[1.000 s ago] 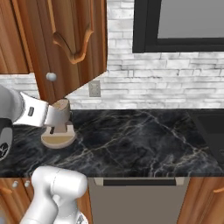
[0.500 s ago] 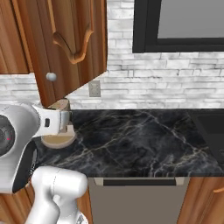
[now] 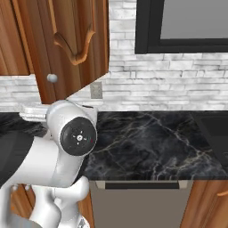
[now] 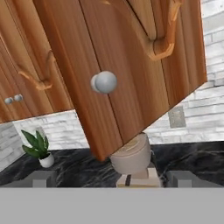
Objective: Close all open cabinet doors.
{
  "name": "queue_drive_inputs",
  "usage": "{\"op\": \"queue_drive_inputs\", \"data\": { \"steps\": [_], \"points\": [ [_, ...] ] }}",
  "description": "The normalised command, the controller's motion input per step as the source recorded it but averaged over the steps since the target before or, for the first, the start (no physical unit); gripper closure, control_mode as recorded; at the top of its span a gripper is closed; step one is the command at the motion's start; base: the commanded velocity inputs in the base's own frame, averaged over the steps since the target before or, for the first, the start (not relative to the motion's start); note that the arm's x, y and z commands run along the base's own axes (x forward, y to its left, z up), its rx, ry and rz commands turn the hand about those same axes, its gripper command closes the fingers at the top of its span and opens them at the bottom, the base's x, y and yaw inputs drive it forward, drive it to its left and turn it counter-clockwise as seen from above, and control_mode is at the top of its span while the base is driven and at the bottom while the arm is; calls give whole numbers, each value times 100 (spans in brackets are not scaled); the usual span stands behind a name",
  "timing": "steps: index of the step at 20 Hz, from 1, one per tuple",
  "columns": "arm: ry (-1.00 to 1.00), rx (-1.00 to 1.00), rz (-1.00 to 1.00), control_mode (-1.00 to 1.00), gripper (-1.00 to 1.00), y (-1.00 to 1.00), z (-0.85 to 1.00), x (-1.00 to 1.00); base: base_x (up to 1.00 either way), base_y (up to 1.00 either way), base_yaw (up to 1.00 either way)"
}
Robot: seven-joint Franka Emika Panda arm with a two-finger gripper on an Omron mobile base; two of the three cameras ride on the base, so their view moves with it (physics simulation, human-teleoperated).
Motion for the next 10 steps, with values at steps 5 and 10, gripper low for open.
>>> {"op": "queue_drive_inputs", "data": {
  "steps": [5,10],
  "points": [
    [0,7,14,-100,-100,-32,2,32,0,0,0],
    [0,0,0,-100,-100,0,0,24,0,0,0]
  ]
}}
